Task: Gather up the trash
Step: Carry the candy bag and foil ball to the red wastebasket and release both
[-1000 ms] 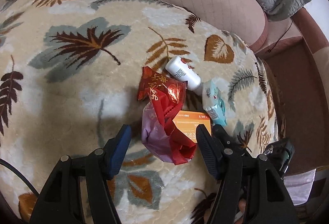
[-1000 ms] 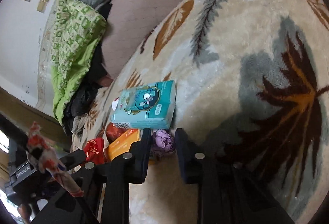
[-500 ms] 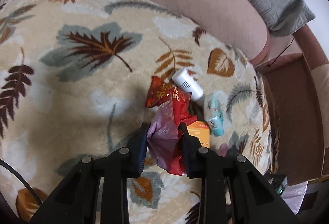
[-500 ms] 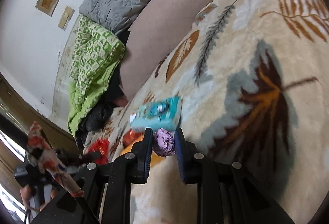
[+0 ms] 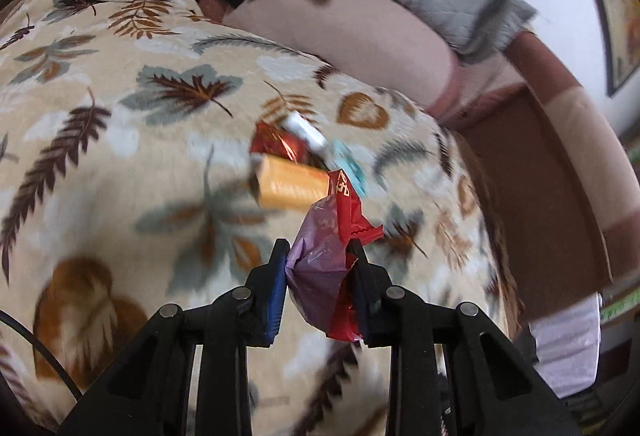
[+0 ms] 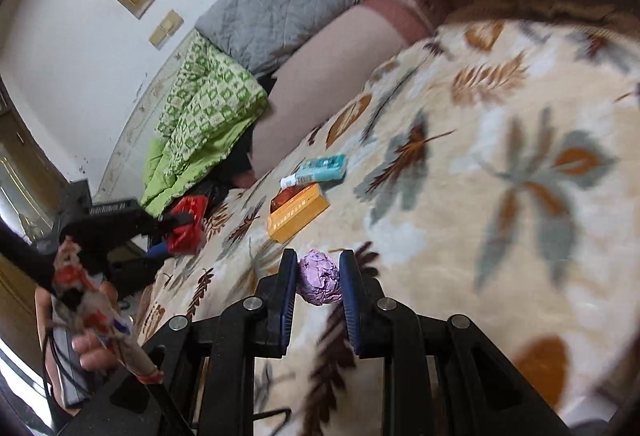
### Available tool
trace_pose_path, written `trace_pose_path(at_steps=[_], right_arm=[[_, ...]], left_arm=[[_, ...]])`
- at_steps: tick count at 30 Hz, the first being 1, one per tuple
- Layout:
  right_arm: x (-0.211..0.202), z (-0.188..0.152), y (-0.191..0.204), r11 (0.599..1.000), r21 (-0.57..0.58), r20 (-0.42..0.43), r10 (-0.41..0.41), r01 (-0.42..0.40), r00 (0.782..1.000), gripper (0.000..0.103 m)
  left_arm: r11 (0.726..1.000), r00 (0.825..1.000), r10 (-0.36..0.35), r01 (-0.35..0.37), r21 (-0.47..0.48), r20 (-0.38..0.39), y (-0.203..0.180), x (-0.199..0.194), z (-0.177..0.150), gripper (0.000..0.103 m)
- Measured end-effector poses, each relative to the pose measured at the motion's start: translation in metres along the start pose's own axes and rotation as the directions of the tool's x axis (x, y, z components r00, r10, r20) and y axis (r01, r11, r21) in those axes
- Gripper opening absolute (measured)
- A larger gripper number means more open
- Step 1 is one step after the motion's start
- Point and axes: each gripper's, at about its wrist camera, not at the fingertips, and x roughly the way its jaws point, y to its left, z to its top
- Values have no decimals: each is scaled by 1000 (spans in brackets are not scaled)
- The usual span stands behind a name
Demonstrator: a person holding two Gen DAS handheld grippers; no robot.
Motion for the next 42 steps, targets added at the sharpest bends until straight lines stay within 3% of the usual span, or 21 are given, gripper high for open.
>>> trace_pose_path(at_steps=[9,17,22,32,42], right_arm=[[-98,-7,22,992,-108,102,-53,64,993,23],[-170,-14,16,980,-137,182,-114,140,977,23],[-215,-16,6,971,-127,256,-165,203,953,23],[-287,-5,-23,956,-42,377,-255,292,890,23],[-339,-5,-52,933,54,435,-343,356,832,23]], left_arm=[[995,999,-35,34,89,12,-15,-59,-104,28],[978,994,-106,102,182,13,-50,-102,-149,28],[958,987,-156,143,249,35,-82,-124,-164,28],[910,979,-202,195,366,-19,-138,-131,-195,28],[825,950,-284,310,472,-127,-209,-126,-229,28]])
